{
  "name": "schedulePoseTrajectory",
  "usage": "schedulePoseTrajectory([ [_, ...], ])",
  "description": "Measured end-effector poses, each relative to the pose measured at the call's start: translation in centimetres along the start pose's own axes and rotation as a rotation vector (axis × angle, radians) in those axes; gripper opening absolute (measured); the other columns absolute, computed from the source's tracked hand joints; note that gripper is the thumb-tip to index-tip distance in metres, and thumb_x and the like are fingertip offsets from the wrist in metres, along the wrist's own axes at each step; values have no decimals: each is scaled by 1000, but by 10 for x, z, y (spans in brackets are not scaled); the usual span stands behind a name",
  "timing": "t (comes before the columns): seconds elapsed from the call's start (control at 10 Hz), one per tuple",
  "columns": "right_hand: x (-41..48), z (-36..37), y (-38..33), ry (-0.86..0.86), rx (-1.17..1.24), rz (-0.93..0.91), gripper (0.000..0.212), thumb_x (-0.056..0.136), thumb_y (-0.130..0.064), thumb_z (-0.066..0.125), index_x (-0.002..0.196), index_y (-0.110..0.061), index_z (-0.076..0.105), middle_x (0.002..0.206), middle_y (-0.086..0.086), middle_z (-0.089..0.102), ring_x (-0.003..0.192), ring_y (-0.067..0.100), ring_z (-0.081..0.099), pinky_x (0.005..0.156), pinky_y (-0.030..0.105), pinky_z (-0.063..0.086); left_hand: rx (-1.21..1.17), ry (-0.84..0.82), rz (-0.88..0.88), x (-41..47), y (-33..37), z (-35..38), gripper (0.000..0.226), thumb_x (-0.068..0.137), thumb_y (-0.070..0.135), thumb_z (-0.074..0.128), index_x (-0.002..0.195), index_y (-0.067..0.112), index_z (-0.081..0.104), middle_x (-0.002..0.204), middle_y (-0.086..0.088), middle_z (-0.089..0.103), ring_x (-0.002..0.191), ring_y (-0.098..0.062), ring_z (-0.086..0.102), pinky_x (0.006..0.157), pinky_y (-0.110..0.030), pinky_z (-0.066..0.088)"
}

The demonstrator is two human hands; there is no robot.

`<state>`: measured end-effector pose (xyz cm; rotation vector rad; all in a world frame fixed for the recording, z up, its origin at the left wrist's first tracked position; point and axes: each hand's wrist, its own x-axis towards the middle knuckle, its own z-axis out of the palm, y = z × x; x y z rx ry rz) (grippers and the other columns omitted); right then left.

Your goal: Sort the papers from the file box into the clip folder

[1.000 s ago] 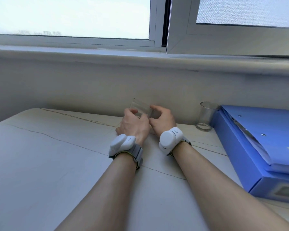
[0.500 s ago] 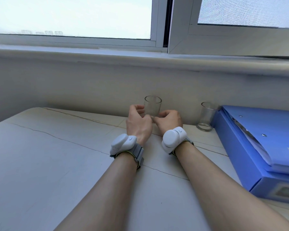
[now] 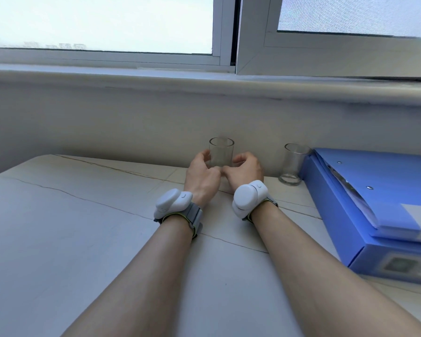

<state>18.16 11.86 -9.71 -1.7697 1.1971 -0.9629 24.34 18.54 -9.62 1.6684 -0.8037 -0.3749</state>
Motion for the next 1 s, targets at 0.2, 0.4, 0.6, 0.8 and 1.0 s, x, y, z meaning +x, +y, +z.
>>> schedulePoseTrajectory([
  [0.2,-8,-16,6,68,86,18,12,76,-12,63,86,-14,70,76,-2,62,75,17,57,65,19,38,108,-163,68,-7,4,13,64,84,-2,50,145,11,38,141,-5,52,129,-19,49,104,-22,37],
  [0.4,-15,-34,11,152,134,80,19,80,-12,61,95,-15,72,92,3,72,78,16,57,67,18,36,183,-247,106,-11,8,34,65,87,2,48,149,14,32,149,-4,45,134,-18,46,108,-23,36],
  [0.6,-14,-55,22,234,166,108,22,82,-14,61,101,-15,72,102,4,73,97,23,66,72,20,40,241,-362,144,-18,13,54,67,85,4,48,148,16,32,143,-7,52,129,-20,51,101,-18,37],
  [0.8,-12,-61,27,234,168,99,24,83,-15,62,104,-15,72,105,4,73,101,21,65,73,18,39,262,-432,164,-8,2,60,76,76,6,45,149,19,29,128,-12,64,120,-24,59,103,-41,46],
  [1.0,-11,-61,29,233,161,91,26,81,-10,62,104,-11,72,106,6,73,103,22,65,77,17,40,236,-327,190,-6,-2,60,64,82,2,45,145,13,39,142,-8,53,131,-19,50,110,-35,40],
])
